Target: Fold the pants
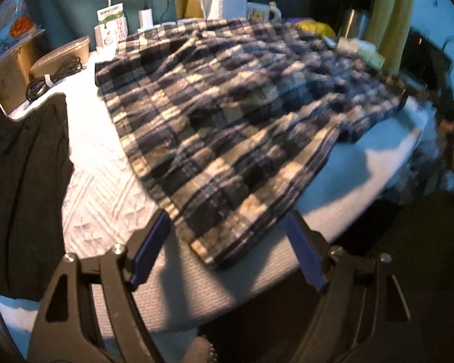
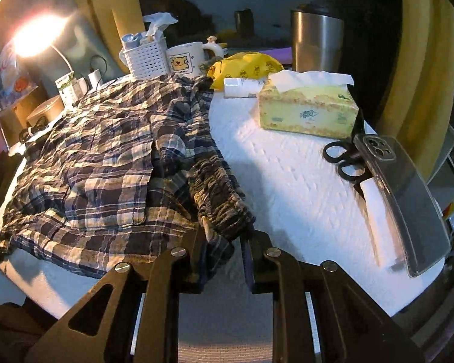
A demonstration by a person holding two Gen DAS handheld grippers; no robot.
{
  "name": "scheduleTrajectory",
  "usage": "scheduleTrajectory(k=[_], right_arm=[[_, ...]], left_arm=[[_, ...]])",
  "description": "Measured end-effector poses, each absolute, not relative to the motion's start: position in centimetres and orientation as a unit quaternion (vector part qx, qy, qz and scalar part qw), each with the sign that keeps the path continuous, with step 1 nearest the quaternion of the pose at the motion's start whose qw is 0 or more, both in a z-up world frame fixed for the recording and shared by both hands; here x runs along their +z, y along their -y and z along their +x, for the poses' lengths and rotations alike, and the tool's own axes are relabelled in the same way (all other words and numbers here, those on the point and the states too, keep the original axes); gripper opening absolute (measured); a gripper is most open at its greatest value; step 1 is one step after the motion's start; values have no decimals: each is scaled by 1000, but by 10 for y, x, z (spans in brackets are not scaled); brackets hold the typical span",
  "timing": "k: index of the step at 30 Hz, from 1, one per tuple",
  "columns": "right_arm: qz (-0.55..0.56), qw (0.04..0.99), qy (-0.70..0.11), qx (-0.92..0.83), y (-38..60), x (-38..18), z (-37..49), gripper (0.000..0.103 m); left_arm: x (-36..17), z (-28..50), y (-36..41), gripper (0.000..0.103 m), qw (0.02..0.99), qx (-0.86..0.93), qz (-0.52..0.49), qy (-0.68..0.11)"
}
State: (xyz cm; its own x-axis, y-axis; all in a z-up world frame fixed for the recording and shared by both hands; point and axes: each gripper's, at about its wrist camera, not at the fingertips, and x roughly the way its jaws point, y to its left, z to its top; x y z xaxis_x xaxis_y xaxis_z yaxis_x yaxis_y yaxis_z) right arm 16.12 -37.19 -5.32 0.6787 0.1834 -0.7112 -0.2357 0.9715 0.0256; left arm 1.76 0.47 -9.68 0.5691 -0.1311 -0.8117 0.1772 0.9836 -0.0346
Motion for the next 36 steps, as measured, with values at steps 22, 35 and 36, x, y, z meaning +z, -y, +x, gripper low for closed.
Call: scheduleTrajectory(k=[22,35,36], right_arm=[[-32,930,-335,145,364,-13,139,19],[-32,898,-415,145,370,-69,146,25],[-29,897,-416,149,372,-67,146,31]], left_arm=[[-49,-12,-61,6,915,-79,-82,-386],[-82,-14,-91,15,876,-53,-149,-455],[-77,-14,-97,17,880,-43,-146,-450]])
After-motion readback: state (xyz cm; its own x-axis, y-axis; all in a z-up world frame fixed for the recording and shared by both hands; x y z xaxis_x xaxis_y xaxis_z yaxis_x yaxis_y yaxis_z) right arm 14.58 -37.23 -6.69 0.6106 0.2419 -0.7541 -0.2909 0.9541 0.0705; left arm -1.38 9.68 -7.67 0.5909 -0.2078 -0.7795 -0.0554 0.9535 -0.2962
